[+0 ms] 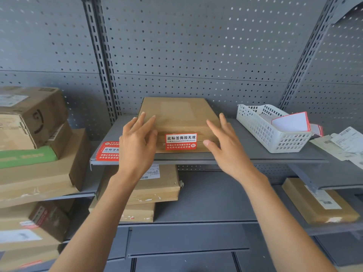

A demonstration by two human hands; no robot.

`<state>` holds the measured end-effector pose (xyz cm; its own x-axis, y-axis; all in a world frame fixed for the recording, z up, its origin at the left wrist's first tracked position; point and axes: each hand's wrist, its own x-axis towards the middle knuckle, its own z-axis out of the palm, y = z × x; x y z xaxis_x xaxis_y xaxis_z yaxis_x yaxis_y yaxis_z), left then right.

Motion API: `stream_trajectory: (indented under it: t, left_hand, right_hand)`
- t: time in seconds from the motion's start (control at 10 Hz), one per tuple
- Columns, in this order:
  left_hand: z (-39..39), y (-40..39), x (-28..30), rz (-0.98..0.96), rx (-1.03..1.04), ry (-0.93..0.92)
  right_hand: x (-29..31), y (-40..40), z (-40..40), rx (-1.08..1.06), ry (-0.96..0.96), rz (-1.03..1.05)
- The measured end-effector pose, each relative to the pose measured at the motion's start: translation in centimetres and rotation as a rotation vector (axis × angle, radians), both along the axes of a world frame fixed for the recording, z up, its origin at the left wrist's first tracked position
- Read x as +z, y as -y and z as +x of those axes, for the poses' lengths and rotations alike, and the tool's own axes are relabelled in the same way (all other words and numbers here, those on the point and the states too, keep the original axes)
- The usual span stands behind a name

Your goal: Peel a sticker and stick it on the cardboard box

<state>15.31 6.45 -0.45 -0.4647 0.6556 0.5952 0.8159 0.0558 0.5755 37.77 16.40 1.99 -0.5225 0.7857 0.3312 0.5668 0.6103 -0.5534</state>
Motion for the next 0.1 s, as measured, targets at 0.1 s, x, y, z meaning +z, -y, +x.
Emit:
stream_trajectory:
  t: [0.1]
  left_hand:
    - [-0.40,0.47,0.80,0.064,0.023,0.019]
  right_hand:
    - [3.37,0.54,3.71,-0.027,-0.097,-0.001]
